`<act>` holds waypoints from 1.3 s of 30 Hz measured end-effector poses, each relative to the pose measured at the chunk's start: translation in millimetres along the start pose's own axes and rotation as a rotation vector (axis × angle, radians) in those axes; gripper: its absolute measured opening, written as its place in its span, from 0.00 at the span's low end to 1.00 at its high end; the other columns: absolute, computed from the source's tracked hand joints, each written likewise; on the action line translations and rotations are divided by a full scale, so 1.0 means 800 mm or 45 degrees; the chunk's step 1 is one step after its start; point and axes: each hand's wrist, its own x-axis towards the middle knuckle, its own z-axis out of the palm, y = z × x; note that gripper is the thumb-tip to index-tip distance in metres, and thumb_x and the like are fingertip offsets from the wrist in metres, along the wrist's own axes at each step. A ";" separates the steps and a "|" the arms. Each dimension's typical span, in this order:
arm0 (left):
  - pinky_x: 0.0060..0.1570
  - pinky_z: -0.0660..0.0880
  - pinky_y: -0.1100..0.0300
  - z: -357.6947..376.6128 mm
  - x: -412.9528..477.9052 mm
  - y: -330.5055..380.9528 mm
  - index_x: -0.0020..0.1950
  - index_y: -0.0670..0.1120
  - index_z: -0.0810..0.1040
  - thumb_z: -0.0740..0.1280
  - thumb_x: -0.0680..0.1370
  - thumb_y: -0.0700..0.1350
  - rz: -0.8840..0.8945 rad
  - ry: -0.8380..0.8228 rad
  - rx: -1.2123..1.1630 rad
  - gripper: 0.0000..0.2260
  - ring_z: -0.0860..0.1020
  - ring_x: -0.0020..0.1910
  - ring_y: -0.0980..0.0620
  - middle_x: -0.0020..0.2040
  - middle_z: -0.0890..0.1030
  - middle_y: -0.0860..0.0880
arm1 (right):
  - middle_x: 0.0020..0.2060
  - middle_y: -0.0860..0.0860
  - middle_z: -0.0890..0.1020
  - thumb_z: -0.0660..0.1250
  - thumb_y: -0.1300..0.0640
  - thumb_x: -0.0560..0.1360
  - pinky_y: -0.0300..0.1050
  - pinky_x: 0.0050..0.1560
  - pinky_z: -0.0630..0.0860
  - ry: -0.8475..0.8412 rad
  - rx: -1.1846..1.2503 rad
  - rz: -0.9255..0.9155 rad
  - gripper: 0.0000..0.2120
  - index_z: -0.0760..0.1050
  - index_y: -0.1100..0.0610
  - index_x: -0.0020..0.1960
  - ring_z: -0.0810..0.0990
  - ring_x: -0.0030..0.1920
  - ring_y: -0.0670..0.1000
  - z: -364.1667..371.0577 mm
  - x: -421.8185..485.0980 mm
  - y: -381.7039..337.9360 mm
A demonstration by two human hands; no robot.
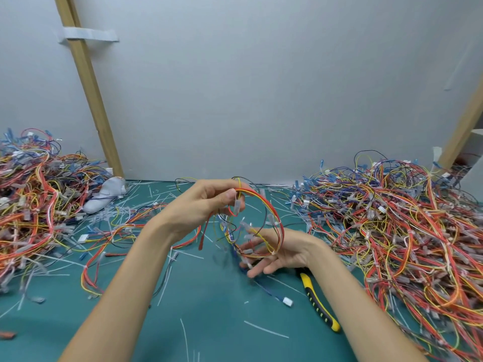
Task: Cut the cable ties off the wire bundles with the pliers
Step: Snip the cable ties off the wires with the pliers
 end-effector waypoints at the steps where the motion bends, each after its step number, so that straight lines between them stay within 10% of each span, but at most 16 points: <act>1: 0.41 0.71 0.72 0.002 0.001 -0.002 0.59 0.43 0.79 0.60 0.80 0.45 0.003 -0.006 0.010 0.13 0.77 0.40 0.61 0.40 0.79 0.52 | 0.42 0.54 0.85 0.68 0.43 0.73 0.35 0.27 0.78 -0.043 0.037 -0.050 0.20 0.76 0.59 0.56 0.86 0.40 0.52 0.002 0.001 0.001; 7: 0.41 0.72 0.70 0.000 0.000 -0.001 0.58 0.49 0.81 0.61 0.80 0.48 0.022 -0.035 0.023 0.12 0.76 0.40 0.59 0.42 0.79 0.52 | 0.41 0.50 0.85 0.66 0.67 0.76 0.36 0.37 0.81 0.083 0.339 -0.321 0.12 0.79 0.55 0.56 0.83 0.35 0.46 0.002 0.010 0.007; 13: 0.48 0.74 0.62 -0.026 -0.008 -0.006 0.58 0.53 0.82 0.64 0.78 0.50 -0.105 0.038 0.124 0.11 0.80 0.45 0.56 0.45 0.84 0.52 | 0.59 0.52 0.82 0.57 0.64 0.82 0.45 0.44 0.82 0.251 0.389 -0.538 0.13 0.76 0.53 0.60 0.85 0.49 0.56 -0.026 -0.005 0.001; 16: 0.53 0.70 0.49 -0.039 -0.013 -0.011 0.57 0.52 0.83 0.66 0.76 0.49 -0.161 0.115 0.077 0.11 0.79 0.47 0.52 0.47 0.84 0.47 | 0.54 0.53 0.85 0.54 0.75 0.78 0.46 0.43 0.83 0.212 0.414 -0.617 0.23 0.76 0.53 0.60 0.86 0.48 0.56 -0.041 -0.014 0.001; 23: 0.49 0.75 0.54 -0.045 -0.016 -0.015 0.55 0.45 0.83 0.66 0.75 0.46 -0.222 0.196 0.000 0.12 0.81 0.44 0.51 0.44 0.84 0.45 | 0.53 0.56 0.85 0.57 0.73 0.78 0.48 0.53 0.73 0.198 0.463 -0.727 0.20 0.76 0.55 0.62 0.85 0.47 0.56 -0.053 -0.020 -0.001; 27: 0.38 0.77 0.62 -0.041 -0.015 -0.014 0.55 0.39 0.80 0.66 0.75 0.44 -0.282 0.215 -0.109 0.12 0.82 0.41 0.51 0.43 0.84 0.43 | 0.52 0.54 0.85 0.56 0.76 0.77 0.43 0.39 0.81 0.183 0.469 -0.750 0.23 0.77 0.54 0.61 0.85 0.50 0.59 -0.052 -0.022 -0.002; 39: 0.32 0.79 0.63 -0.010 0.004 -0.018 0.49 0.37 0.76 0.65 0.79 0.38 -0.334 0.592 -0.054 0.04 0.83 0.34 0.49 0.42 0.81 0.36 | 0.52 0.55 0.85 0.56 0.73 0.78 0.41 0.38 0.81 0.162 0.626 -0.816 0.23 0.85 0.52 0.54 0.85 0.49 0.61 -0.053 -0.036 -0.006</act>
